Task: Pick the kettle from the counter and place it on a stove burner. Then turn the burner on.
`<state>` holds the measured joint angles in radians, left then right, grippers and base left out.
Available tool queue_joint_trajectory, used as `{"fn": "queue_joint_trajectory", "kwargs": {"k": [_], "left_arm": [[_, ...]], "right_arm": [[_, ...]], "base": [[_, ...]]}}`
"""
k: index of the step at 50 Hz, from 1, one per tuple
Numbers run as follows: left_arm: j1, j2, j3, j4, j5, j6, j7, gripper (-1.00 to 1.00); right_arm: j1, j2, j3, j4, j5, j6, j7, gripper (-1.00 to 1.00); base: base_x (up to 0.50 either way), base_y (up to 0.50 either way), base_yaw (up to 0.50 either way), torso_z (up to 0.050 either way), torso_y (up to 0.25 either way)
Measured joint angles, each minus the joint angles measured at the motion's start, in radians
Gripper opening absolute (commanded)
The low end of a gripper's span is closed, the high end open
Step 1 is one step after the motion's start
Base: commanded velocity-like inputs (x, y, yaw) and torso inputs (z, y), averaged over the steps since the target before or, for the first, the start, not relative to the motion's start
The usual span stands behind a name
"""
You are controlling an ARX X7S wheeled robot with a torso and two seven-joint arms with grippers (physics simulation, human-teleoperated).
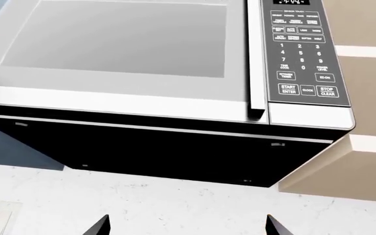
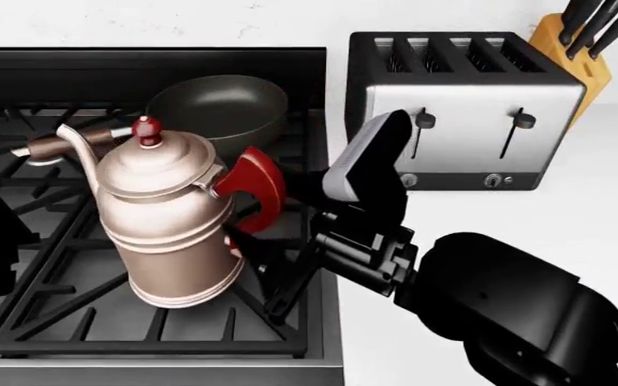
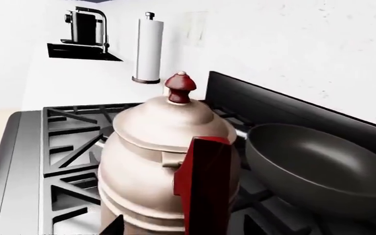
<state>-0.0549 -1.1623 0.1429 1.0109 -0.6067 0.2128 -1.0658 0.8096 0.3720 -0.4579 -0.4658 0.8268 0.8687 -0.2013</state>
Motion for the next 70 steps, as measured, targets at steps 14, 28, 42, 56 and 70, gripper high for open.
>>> {"fn": "queue_joint_trajectory", "kwargs": {"k": [14,28,42,56,70], "left_arm": [[0.001,-0.005,0.004,-0.001,0.003,0.006,-0.004,1.0],[-0.004,-0.008,0.012,0.001,0.005,0.007,-0.008,1.0],[-0.003,-0.016,0.016,0.004,0.008,0.012,-0.016,1.0],[-0.001,-0.023,0.02,0.003,0.009,0.019,-0.022,1.0],[-0.011,-0.023,0.031,0.001,0.011,0.018,-0.022,1.0]], "right_arm": [[0.007,0.004,0.001,-0.013,0.011,0.005,0.01,1.0],[-0.002,0.043,0.076,-0.075,0.074,0.019,0.053,1.0],[-0.069,0.091,0.223,-0.194,0.169,-0.006,0.157,1.0],[-0.154,0.122,0.414,-0.363,0.278,-0.03,0.408,1.0],[-0.275,0.224,0.419,-0.52,0.151,-0.12,0.779,1.0]], "base": [[0.0,0.0,0.0,0.0,0.0],[0.0,0.0,0.0,0.0,0.0],[0.0,0.0,0.0,0.001,0.0],[0.0,0.04,0.0,0.0,0.0],[-0.03,0.5,0.0,0.0,0.0]]}}
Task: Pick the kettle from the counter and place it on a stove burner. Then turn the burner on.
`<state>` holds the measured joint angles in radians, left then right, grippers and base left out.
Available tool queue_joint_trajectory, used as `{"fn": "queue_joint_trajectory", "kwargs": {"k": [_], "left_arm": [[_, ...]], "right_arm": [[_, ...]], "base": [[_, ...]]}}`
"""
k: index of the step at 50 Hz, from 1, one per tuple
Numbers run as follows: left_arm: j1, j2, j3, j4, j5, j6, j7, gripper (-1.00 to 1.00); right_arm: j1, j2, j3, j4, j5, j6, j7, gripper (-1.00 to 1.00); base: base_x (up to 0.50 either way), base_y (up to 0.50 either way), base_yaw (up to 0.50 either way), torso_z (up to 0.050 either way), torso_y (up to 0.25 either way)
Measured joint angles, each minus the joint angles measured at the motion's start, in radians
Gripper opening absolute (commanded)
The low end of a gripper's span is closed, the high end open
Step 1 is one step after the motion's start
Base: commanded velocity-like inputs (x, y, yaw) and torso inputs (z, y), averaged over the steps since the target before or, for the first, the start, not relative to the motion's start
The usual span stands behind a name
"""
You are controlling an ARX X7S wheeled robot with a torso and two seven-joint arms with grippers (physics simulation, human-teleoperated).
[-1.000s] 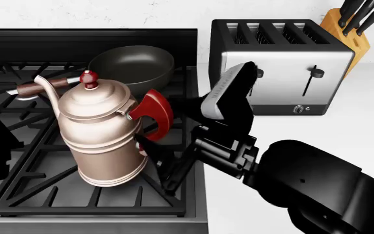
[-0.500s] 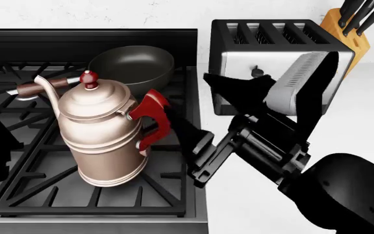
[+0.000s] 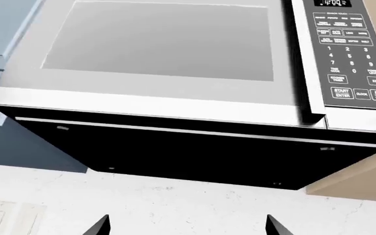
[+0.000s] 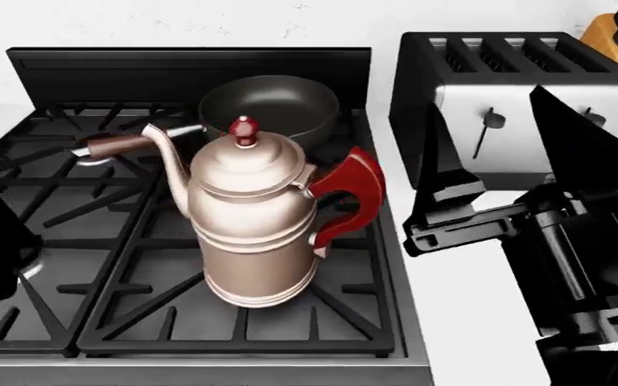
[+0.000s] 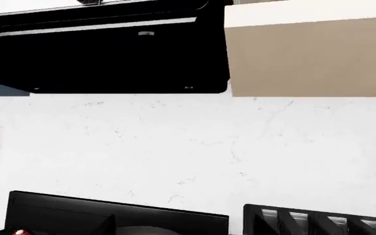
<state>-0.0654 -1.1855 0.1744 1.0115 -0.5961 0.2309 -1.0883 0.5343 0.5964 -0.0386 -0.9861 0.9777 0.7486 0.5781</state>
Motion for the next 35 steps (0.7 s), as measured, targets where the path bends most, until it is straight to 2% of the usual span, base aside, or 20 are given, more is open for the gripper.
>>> {"fn": "queue_joint_trajectory", "kwargs": {"k": [16,35], "left_arm": [[-0.023,0.001,0.021,0.004,-0.001,-0.018,-0.004,1.0],[-0.041,0.001,0.042,0.003,-0.002,-0.023,-0.006,1.0]], "right_arm": [[-0.075,0.121,-0.085,-0.04,-0.056,-0.133,0.211,1.0],[-0.1,0.166,-0.14,-0.033,-0.078,-0.195,0.273,1.0]], "base": [[-0.5,0.24,0.0,0.0,0.001],[-0.5,0.23,0.0,0.0,0.0]]}}
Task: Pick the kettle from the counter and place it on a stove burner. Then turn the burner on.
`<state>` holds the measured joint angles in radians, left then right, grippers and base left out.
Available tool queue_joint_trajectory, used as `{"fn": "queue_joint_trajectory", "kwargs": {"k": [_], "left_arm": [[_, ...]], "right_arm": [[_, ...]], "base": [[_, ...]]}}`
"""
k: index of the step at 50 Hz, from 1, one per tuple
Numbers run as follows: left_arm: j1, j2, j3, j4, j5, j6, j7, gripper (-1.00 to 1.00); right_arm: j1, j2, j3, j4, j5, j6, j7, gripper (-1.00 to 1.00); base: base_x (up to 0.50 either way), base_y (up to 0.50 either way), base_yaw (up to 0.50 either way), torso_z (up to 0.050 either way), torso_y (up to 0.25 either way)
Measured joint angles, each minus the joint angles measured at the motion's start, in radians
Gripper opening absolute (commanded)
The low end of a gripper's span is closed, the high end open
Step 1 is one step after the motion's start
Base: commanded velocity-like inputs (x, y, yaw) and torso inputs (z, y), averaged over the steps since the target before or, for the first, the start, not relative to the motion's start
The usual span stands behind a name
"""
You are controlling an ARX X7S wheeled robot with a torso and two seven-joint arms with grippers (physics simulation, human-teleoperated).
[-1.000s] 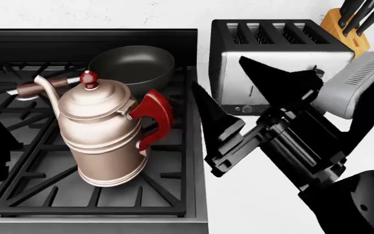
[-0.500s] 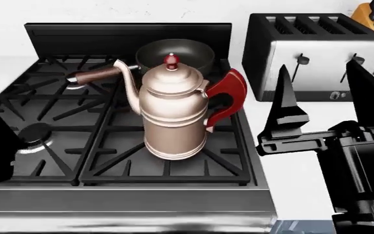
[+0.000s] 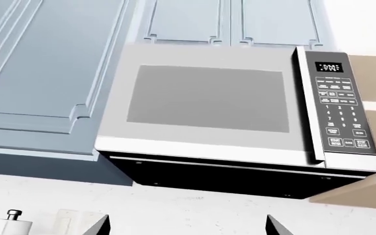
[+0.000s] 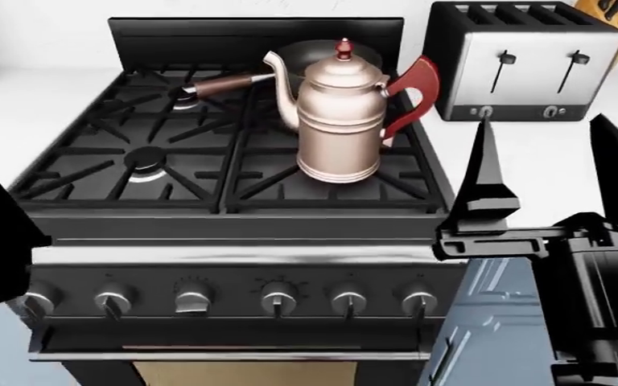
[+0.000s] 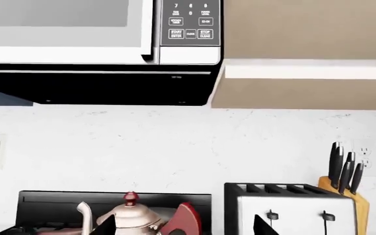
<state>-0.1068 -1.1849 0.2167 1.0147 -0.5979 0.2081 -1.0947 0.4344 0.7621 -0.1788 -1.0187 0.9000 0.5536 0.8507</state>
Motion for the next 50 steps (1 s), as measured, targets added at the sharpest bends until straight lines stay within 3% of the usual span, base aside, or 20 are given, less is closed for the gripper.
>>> {"fn": "queue_joint_trajectory", "kwargs": {"k": [15,20,33,50], "left_arm": [[-0.05,0.001,0.032,0.012,0.006,-0.077,-0.029,1.0],[-0.091,-0.007,0.069,0.019,0.019,-0.105,-0.051,1.0],[-0.31,-0.061,0.314,0.028,0.058,-0.165,-0.166,1.0],[-0.498,-0.144,0.55,0.03,0.097,-0.085,-0.27,1.0]], "right_arm": [[-0.021,0.001,-0.021,0.027,-0.023,-0.054,-0.023,1.0],[-0.053,-0.003,-0.019,0.043,-0.047,-0.095,-0.048,1.0],[-0.15,-0.021,-0.039,0.084,-0.157,-0.194,-0.113,1.0],[-0.201,-0.036,-0.069,0.115,-0.255,-0.245,-0.138,1.0]], "base": [[-0.13,0.02,0.0,0.0,0.0],[0.0,0.0,0.0,-0.05,0.0],[0.0,0.0,0.0,-0.05,0.0],[0.0,0.0,0.0,-0.05,0.0]]}}
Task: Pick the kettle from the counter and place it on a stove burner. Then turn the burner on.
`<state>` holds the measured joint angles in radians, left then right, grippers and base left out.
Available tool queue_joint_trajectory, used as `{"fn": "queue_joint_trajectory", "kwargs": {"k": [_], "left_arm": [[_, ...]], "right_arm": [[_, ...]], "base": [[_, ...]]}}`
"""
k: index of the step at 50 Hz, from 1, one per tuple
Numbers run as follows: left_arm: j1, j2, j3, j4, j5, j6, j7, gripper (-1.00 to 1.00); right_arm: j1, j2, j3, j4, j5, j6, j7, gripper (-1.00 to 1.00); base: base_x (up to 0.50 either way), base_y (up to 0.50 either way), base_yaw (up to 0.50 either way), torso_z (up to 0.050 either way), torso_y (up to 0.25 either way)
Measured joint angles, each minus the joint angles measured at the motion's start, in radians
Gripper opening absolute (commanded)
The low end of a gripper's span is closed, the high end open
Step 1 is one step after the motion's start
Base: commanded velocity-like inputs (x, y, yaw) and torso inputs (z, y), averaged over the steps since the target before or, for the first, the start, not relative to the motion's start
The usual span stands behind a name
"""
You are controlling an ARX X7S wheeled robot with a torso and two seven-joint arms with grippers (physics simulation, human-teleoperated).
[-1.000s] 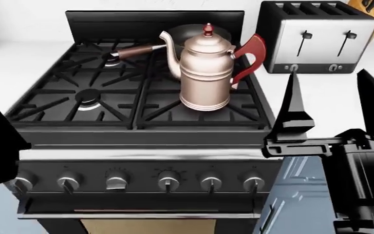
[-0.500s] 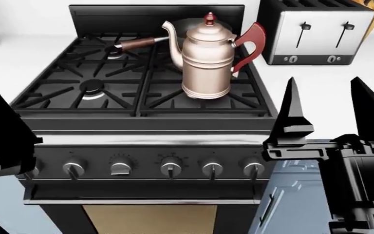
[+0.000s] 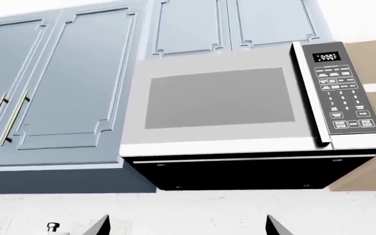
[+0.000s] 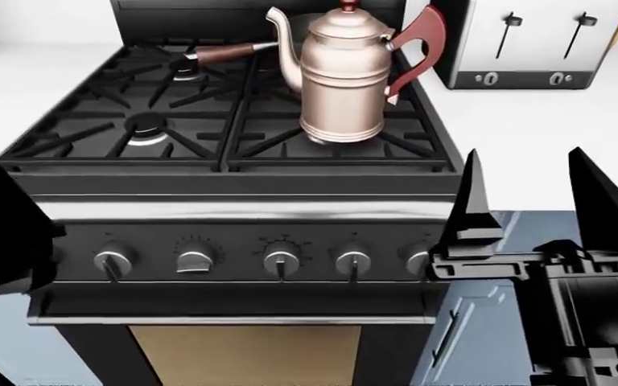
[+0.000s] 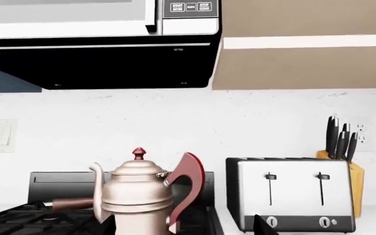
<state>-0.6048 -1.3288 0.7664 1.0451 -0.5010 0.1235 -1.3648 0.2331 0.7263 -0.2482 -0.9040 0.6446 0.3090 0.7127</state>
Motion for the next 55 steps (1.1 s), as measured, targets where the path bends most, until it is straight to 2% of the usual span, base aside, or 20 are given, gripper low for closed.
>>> {"fn": "queue_joint_trajectory", "kwargs": {"k": [26,55], "left_arm": [[-0.247,-0.052,0.276,0.001,0.034,0.061,-0.094,1.0],[-0.462,-0.07,0.514,0.001,0.051,0.102,-0.133,1.0]], "right_arm": [[-0.029,0.003,0.011,0.025,-0.007,-0.026,0.003,1.0],[-0.033,0.008,0.013,0.027,0.005,-0.031,0.01,1.0]], "base": [[0.0,0.0,0.0,-0.05,0.0],[0.0,0.0,0.0,-0.05,0.0]]}}
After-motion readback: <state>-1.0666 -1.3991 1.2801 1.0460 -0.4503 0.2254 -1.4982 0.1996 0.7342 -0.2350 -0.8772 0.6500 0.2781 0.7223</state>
